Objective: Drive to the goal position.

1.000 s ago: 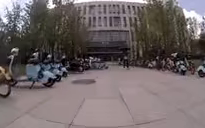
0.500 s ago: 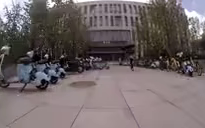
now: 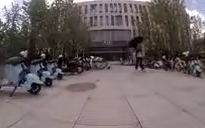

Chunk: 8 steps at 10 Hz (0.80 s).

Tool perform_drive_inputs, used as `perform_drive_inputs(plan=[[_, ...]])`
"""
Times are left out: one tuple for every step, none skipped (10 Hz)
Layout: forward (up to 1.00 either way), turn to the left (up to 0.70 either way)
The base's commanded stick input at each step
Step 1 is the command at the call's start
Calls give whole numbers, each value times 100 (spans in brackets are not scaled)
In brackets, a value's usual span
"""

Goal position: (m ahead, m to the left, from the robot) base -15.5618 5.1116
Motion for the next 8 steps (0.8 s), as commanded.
perform_drive_inputs(plan=[[70, 0], [70, 0], [70, 0], [70, 0], [70, 0], [70, 0], [70, 0], [70, 0]])
